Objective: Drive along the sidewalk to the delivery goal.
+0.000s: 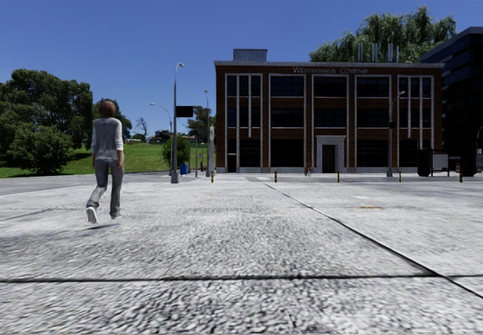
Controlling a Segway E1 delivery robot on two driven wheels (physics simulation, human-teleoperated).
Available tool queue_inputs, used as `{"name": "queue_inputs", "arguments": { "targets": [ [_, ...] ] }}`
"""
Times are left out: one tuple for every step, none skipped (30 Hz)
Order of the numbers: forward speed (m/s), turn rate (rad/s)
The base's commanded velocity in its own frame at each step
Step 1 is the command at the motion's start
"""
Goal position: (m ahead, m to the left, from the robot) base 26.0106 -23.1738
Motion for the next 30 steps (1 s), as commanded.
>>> {"name": "queue_inputs", "arguments": {
  "targets": [
    [2.00,0.00],
    [2.00,0.00],
    [2.00,0.00],
    [2.00,0.00],
    [2.00,0.00],
    [2.00,0.00],
    [2.00,0.00],
    [2.00,0.00],
    [2.00,0.00],
    [2.00,0.00],
    [2.00,0.00],
    [2.00,0.00],
    [2.00,0.00],
    [2.00,0.00],
    [2.00,0.00],
    [2.00,0.00],
    [2.00,0.00],
    [2.00,0.00],
    [2.00,0.00],
    [2.00,0.00],
    [2.00,0.00],
    [2.00,0.00],
    [2.00,0.00],
    [2.00,0.00],
    [2.00,0.00],
    [2.00,0.00],
    [2.00,0.00],
    [2.00,0.00],
    [2.00,0.00],
    [2.00,0.00]
  ]
}}
